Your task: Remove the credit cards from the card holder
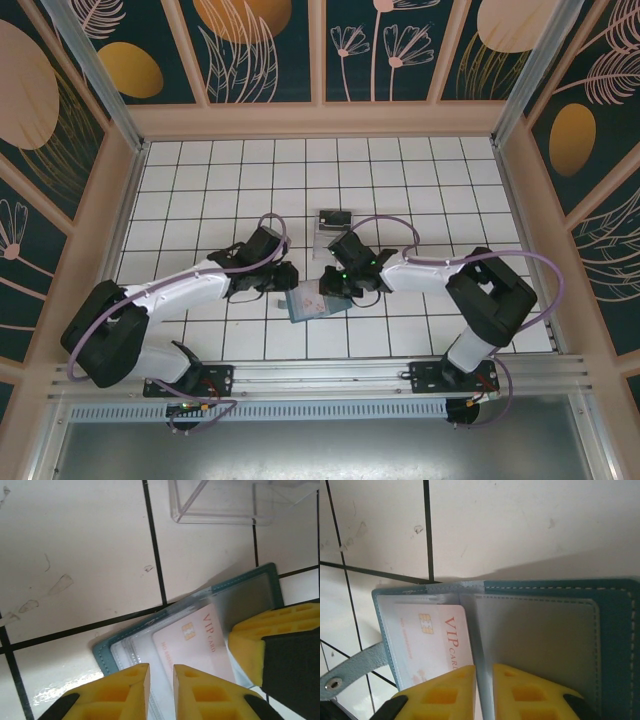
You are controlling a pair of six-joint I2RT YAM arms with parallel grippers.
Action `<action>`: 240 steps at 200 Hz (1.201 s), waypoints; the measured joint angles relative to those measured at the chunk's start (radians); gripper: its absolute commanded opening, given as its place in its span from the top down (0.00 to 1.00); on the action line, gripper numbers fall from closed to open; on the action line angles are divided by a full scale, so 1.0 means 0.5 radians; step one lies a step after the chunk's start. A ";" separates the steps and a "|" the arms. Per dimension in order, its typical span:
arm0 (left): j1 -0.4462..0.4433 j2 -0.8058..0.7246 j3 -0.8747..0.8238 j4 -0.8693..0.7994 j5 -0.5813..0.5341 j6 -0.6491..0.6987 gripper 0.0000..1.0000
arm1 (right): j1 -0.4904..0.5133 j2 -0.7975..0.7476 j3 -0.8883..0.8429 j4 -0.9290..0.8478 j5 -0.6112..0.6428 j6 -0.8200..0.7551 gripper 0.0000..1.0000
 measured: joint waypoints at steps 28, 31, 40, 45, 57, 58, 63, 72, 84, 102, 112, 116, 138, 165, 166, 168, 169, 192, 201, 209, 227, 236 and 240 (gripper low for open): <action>-0.063 0.091 0.016 0.002 0.002 0.000 0.78 | -0.021 -0.001 -0.027 0.040 -0.040 0.027 0.71; -0.069 0.104 0.017 0.001 0.001 0.000 0.78 | -0.021 -0.001 -0.029 0.043 -0.045 0.026 0.71; -0.085 0.145 0.018 0.002 0.001 0.000 0.78 | -0.024 -0.001 -0.037 0.055 -0.053 0.027 0.71; -0.092 0.170 0.018 0.000 -0.001 0.000 0.78 | -0.024 -0.001 -0.039 0.058 -0.059 0.027 0.70; -0.110 0.220 0.022 -0.012 -0.014 0.001 0.78 | -0.024 -0.001 -0.042 0.066 -0.072 0.027 0.69; -0.110 0.220 0.022 -0.012 -0.014 0.001 0.78 | -0.024 -0.001 -0.042 0.067 -0.074 0.027 0.69; -0.114 0.237 0.025 -0.020 -0.017 0.001 0.78 | -0.024 -0.001 -0.042 0.069 -0.079 0.027 0.69; -0.122 0.260 0.035 -0.039 -0.032 0.001 0.78 | -0.024 -0.001 -0.042 0.071 -0.087 0.027 0.68; -0.127 0.285 0.049 -0.056 -0.053 0.001 0.78 | -0.026 -0.001 -0.042 0.075 -0.098 0.027 0.67; -0.131 0.304 0.070 -0.072 -0.072 0.002 0.78 | -0.032 -0.001 -0.042 0.083 -0.113 0.027 0.65; -0.138 0.311 0.077 -0.076 -0.082 0.002 0.79 | -0.034 -0.001 -0.042 0.088 -0.128 0.027 0.64; -0.138 0.312 0.077 -0.076 -0.084 0.002 0.79 | -0.035 -0.001 -0.042 0.090 -0.133 0.027 0.64; -0.142 0.320 0.077 -0.079 -0.104 0.002 0.80 | -0.036 0.001 -0.048 0.121 -0.167 0.026 0.65; -0.142 0.335 0.080 -0.073 -0.104 0.003 0.81 | -0.048 0.001 -0.068 0.175 -0.228 0.025 0.70; -0.142 0.335 0.081 -0.073 -0.104 0.002 0.80 | -0.049 0.001 -0.069 0.178 -0.231 0.025 0.70; -0.142 0.337 0.082 -0.072 -0.104 0.003 0.80 | -0.051 0.001 -0.071 0.182 -0.234 0.024 0.70; -0.142 0.337 0.083 -0.072 -0.105 0.003 0.80 | -0.053 0.001 -0.073 0.185 -0.240 0.025 0.70; -0.142 0.354 0.092 -0.059 -0.104 0.003 0.81 | -0.078 0.002 -0.114 0.223 -0.290 0.025 0.70; -0.142 0.357 0.093 -0.053 -0.104 0.003 0.81 | -0.085 0.006 -0.124 0.230 -0.299 0.025 0.70; -0.142 0.359 0.095 -0.048 -0.104 0.003 0.81 | -0.089 0.017 -0.134 0.248 -0.306 0.025 0.70; -0.142 0.367 0.098 -0.043 -0.103 0.003 0.81 | -0.096 0.037 -0.153 0.297 -0.335 0.025 0.71; -0.143 0.371 0.101 -0.042 -0.104 0.003 0.81 | -0.099 0.045 -0.163 0.328 -0.359 0.025 0.72; -0.143 0.372 0.103 -0.042 -0.104 0.002 0.81 | -0.099 0.047 -0.166 0.342 -0.365 0.025 0.72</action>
